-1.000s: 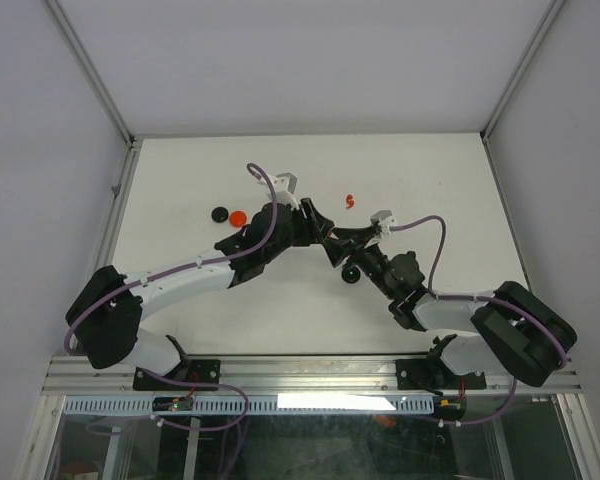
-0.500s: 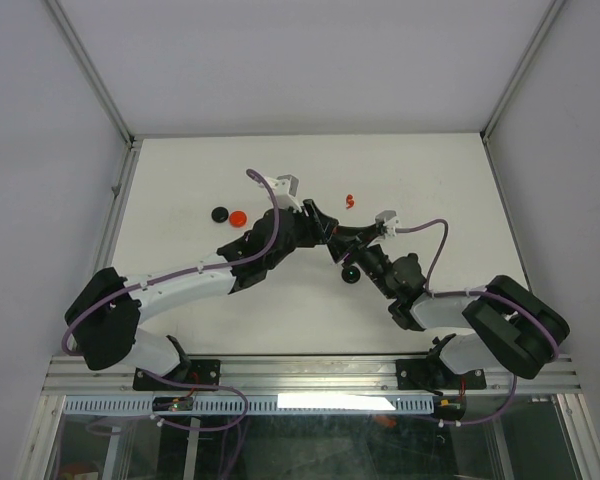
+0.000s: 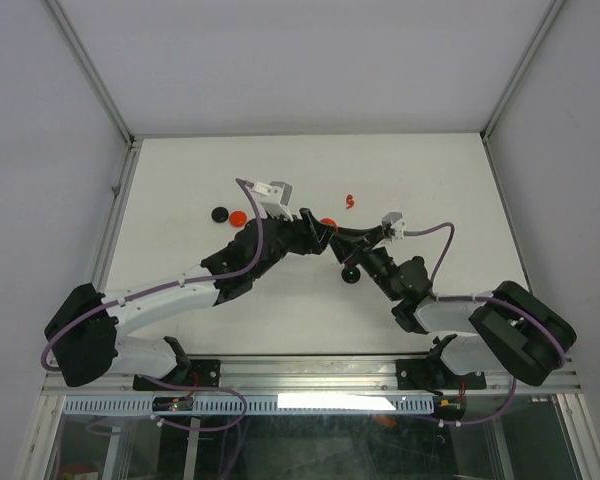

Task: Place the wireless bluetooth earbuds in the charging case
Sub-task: Pick up the charging case at the center of the board.

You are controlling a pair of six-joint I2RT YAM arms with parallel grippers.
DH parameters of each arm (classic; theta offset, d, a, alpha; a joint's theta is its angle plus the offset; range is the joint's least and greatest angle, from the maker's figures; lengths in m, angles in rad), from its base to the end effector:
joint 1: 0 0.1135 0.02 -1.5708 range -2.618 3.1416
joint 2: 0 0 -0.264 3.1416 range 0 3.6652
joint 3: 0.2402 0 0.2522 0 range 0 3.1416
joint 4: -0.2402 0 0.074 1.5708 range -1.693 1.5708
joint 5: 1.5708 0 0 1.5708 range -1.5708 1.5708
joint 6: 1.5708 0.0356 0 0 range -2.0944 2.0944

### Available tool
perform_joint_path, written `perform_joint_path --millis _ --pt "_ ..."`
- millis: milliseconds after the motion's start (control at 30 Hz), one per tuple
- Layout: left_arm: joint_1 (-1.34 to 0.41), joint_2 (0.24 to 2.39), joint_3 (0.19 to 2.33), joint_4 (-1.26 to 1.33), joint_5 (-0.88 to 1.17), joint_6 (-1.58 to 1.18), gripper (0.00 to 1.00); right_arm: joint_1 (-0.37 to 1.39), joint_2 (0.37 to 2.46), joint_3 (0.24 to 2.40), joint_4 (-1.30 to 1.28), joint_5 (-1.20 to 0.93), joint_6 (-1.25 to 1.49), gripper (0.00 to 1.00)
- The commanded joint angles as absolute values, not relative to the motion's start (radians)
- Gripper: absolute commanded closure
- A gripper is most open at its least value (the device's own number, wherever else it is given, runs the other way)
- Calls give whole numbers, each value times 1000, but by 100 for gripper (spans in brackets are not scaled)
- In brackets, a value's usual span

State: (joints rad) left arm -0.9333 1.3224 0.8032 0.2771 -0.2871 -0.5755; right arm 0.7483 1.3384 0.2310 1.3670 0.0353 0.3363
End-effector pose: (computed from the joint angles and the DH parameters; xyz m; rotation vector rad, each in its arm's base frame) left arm 0.1882 -0.2371 0.2740 0.1243 1.8746 -0.8045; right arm 0.1681 0.1544 0.2062 -0.2487 1.3436 0.8961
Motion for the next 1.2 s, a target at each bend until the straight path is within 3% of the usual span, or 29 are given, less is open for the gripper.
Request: perform_joint_path --millis 0,233,433,1000,1167 --pt "-880 1210 748 418 -109 -518 30 735 1268 241 1430 -49 359 98" --pt "-717 1105 624 628 314 -564 28 716 1181 261 1365 -209 418 99" --pt "-646 1088 577 784 553 -603 29 710 1105 292 1317 -311 461 98" --pt "-641 1181 565 1041 742 -680 48 703 1068 354 1286 -446 551 96" --pt "-641 1190 566 1048 748 -680 61 703 1077 359 1295 -470 559 96"
